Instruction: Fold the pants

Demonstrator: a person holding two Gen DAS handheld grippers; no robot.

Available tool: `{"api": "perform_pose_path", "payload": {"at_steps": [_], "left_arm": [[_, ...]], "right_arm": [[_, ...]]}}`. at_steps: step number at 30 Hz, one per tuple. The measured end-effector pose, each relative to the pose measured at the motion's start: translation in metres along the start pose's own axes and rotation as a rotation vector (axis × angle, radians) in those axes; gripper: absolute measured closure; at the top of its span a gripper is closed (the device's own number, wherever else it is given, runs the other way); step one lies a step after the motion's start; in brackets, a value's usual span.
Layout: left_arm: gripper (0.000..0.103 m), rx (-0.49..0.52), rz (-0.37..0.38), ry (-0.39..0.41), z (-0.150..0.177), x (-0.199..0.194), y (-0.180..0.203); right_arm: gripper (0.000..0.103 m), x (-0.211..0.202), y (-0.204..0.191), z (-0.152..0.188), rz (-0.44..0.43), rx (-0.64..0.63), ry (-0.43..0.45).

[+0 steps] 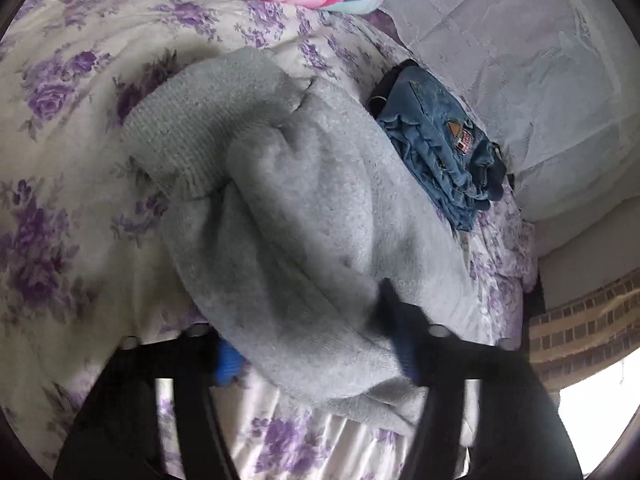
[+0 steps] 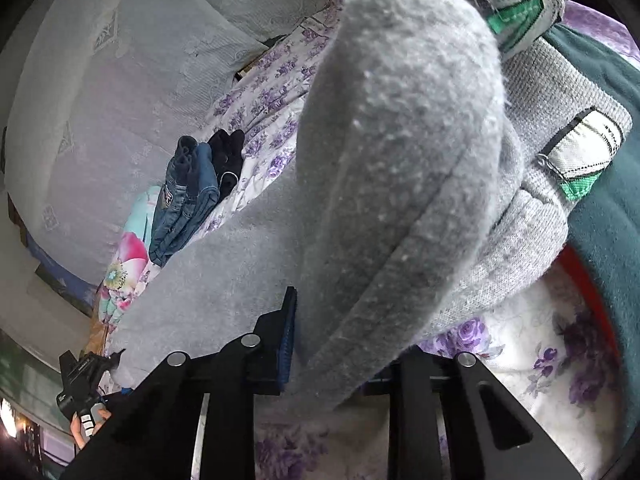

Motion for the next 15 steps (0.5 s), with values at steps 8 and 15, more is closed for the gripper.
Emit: {"api": "perform_pose_path", "payload": {"at_steps": [8, 15], "left_arm": [[0.08, 0.058, 0.104, 0.046, 0.01, -0.07, -0.003], [0.077, 0.138, 0.006, 0.127, 0.059, -0.17, -0.073]], "right_arm": [[0.087, -0.044, -0.018, 0.005, -0.062, -0.057, 0.091], [0.078, -0.083, -0.058, 0.083, -0.104, -0.193, -0.077]]}}
Point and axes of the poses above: each gripper's, at about its wrist camera, not at the fingertips, and x roughly the way its jaws point, y to its right, z to its underside, the point moved 6 cm from there along x, roughly the way its jaws point, and after that the axes turned 2 degrees about -x, right-handed, at the moved point
